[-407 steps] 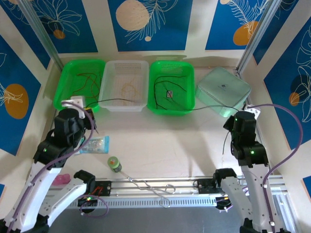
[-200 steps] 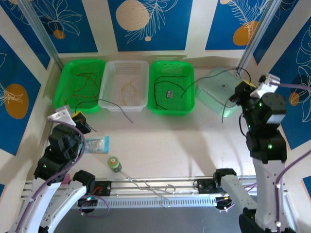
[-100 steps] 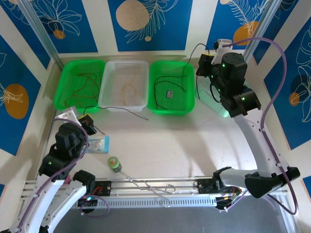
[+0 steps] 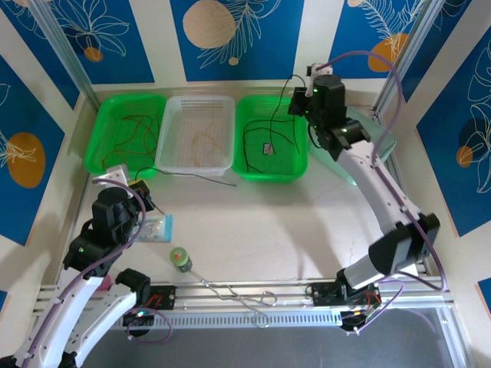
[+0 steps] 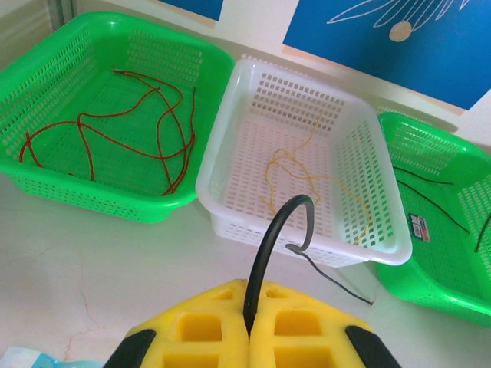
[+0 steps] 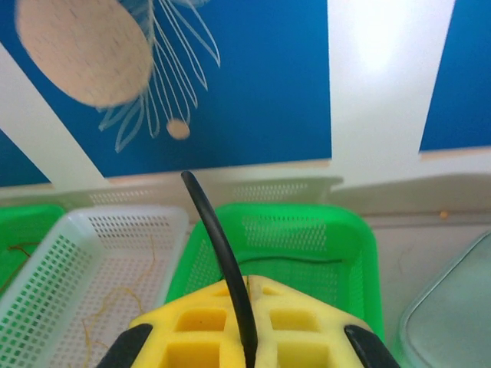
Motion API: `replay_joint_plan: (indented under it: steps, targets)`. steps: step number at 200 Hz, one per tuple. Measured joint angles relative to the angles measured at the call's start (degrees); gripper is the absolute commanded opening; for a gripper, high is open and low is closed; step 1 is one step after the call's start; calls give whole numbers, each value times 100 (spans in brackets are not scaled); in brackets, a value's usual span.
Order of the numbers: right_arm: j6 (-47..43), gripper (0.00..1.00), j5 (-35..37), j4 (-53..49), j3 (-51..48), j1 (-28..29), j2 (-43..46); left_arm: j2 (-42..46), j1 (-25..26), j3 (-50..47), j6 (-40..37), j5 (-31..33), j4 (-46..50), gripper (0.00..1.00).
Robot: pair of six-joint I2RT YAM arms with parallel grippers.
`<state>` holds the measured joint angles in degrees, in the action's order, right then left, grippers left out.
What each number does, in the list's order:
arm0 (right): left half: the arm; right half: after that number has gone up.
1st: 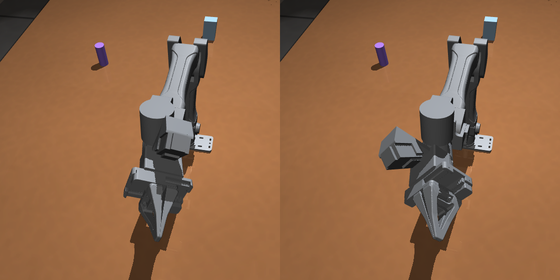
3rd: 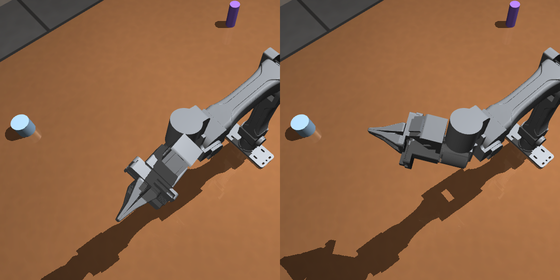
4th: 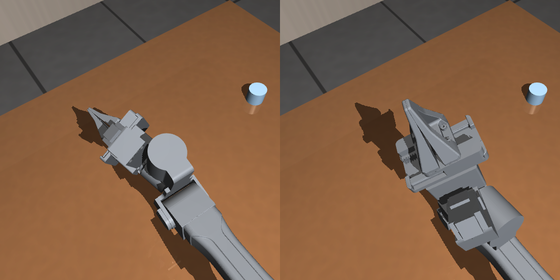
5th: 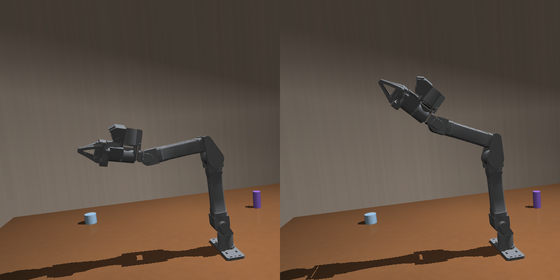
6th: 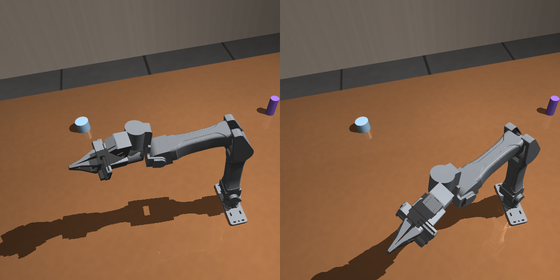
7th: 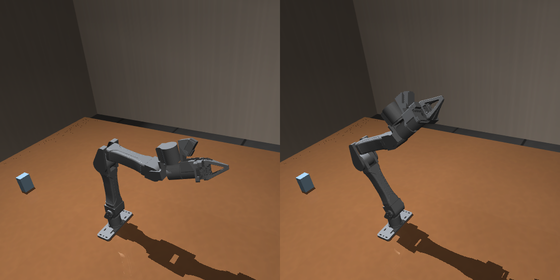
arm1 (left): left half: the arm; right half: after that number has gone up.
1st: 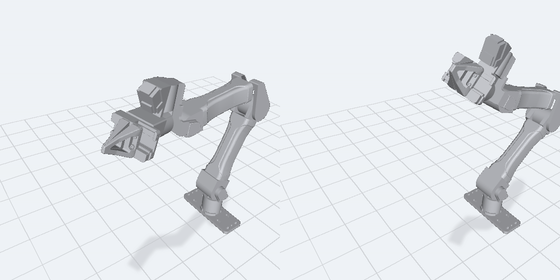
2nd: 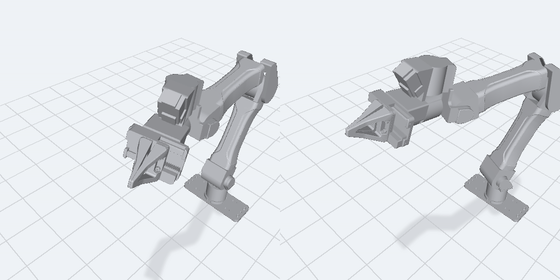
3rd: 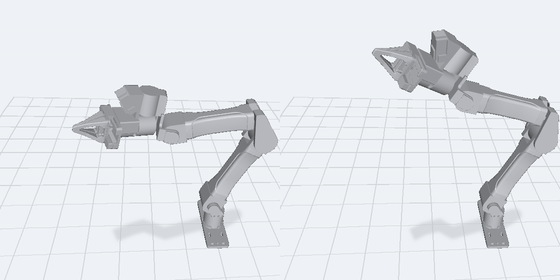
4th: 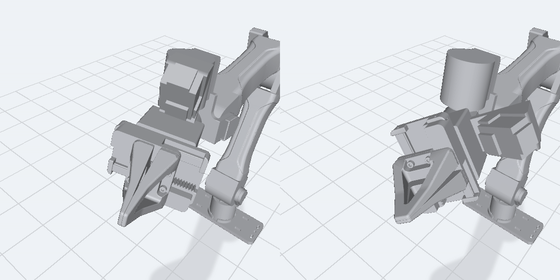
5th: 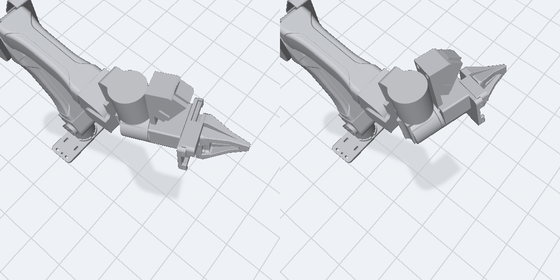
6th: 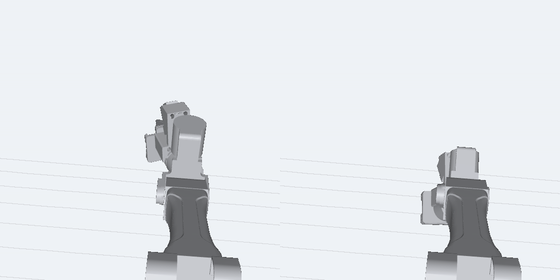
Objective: Untangle the cables
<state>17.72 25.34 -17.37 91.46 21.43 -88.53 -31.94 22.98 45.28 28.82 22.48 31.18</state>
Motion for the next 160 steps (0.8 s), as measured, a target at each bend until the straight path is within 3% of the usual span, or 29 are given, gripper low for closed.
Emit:
replay_joint_plan:
  steps: [74,148,160]
  targets:
    - [107,0,-444,87,-7,-2,-2129,-72,0,254,-258,-2,234,0]
    - [693,0,-793,-1419,1274,37,-4172,-356,0,420,-389,-354,402,0]
    - [750,13,-802,-1655,1482,37,-4360,-382,0,483,-391,-409,446,0]
